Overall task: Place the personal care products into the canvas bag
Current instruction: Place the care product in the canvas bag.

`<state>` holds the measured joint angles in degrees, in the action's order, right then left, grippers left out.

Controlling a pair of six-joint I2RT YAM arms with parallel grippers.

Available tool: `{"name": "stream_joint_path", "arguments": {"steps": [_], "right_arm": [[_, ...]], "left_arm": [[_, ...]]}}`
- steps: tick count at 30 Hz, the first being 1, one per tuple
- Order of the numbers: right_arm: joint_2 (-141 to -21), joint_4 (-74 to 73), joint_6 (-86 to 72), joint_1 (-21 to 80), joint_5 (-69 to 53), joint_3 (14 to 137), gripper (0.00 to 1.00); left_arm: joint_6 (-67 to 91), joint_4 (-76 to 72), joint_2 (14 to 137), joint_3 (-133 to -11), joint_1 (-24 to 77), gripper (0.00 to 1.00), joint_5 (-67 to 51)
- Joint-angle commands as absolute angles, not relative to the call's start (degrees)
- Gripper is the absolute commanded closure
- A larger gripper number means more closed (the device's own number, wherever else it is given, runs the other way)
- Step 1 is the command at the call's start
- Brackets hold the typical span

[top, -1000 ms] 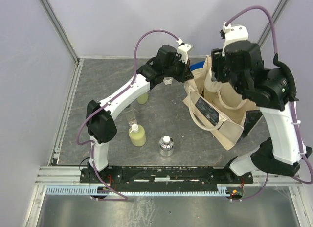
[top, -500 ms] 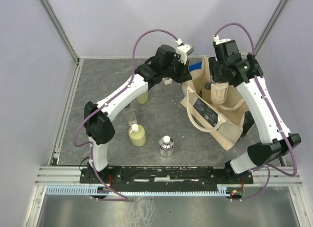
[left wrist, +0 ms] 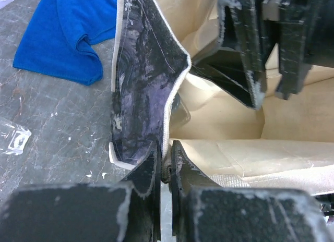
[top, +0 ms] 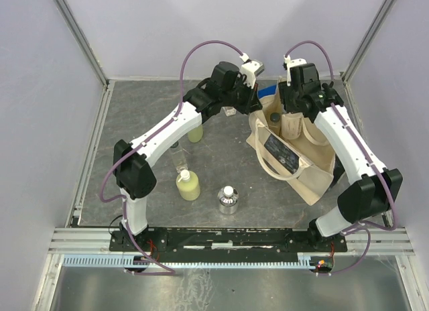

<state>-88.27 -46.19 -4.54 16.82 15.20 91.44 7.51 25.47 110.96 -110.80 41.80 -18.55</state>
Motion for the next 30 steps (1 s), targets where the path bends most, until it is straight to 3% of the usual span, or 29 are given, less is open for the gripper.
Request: {"name": "stream_joint_path", "arguments": {"steps": [1,18,28,30], "right_arm": [[-86.62,-27.39,-1.10,15.49,15.03,89.62,1.00],[-82.15,-6.21,-6.52,13.53,13.49,66.35,1.00],[-79.41,-7.38,-10.92,13.45,15.03,59.16,1.00],[-79.33,-9.27,-11.36,13.45,15.41,59.32,0.91]], "left_arm": [[7.20,24.31,107.22,-110.86,41.48,0.97,-20.86],[8.40,22.90,108.85,-111.53,41.27,0.97,-23.91],[8.61,22.76,109.73,-112.13,40.70,0.97,-24.25],[8.57,22.76,109.85,-112.13,40.65,0.97,-24.23]]}}
